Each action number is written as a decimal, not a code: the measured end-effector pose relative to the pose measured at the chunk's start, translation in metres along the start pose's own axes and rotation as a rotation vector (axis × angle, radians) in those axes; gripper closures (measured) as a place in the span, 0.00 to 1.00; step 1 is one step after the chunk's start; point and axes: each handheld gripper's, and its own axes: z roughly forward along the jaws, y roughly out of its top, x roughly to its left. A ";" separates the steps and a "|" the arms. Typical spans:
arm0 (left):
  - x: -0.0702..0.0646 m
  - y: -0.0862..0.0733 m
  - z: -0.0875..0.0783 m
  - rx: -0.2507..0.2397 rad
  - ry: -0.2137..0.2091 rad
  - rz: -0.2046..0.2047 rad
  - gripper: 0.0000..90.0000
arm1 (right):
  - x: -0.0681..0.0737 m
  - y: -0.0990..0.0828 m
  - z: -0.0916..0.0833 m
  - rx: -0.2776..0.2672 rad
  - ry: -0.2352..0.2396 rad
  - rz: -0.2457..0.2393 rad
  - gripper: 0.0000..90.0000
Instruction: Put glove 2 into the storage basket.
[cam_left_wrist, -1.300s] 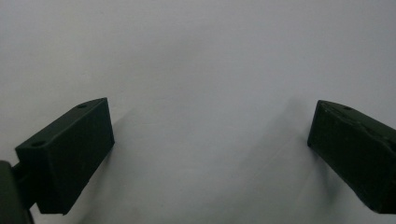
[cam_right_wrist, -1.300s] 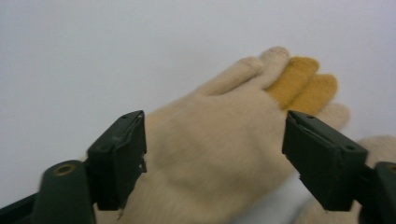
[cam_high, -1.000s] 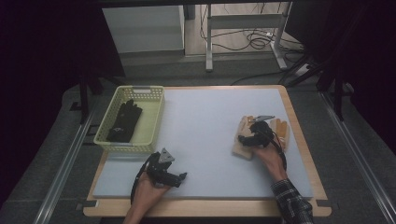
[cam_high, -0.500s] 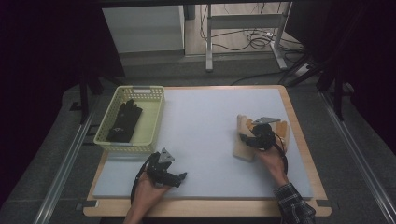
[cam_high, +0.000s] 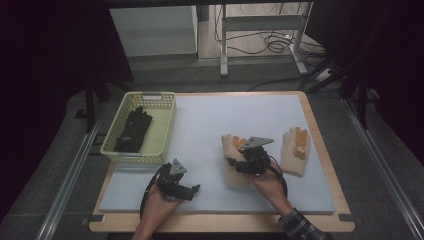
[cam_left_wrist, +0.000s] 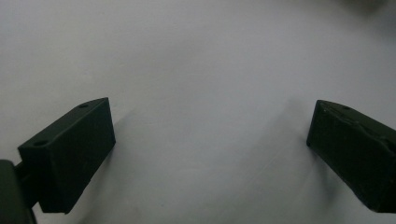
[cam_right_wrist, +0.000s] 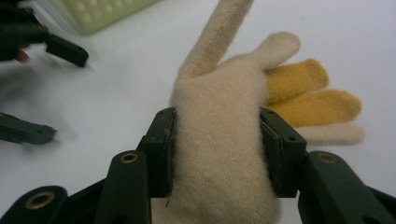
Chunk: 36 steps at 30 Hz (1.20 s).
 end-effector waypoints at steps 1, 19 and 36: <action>0.000 0.000 0.000 0.000 0.000 0.000 0.01 | 0.002 -0.003 0.007 0.014 0.006 0.004 0.54; 0.000 0.000 0.000 -0.001 -0.001 -0.002 0.01 | -0.012 -0.041 -0.021 0.067 0.046 -0.018 0.79; 0.000 0.000 0.000 0.000 0.000 -0.002 0.01 | -0.022 -0.045 -0.025 0.055 0.042 0.012 0.69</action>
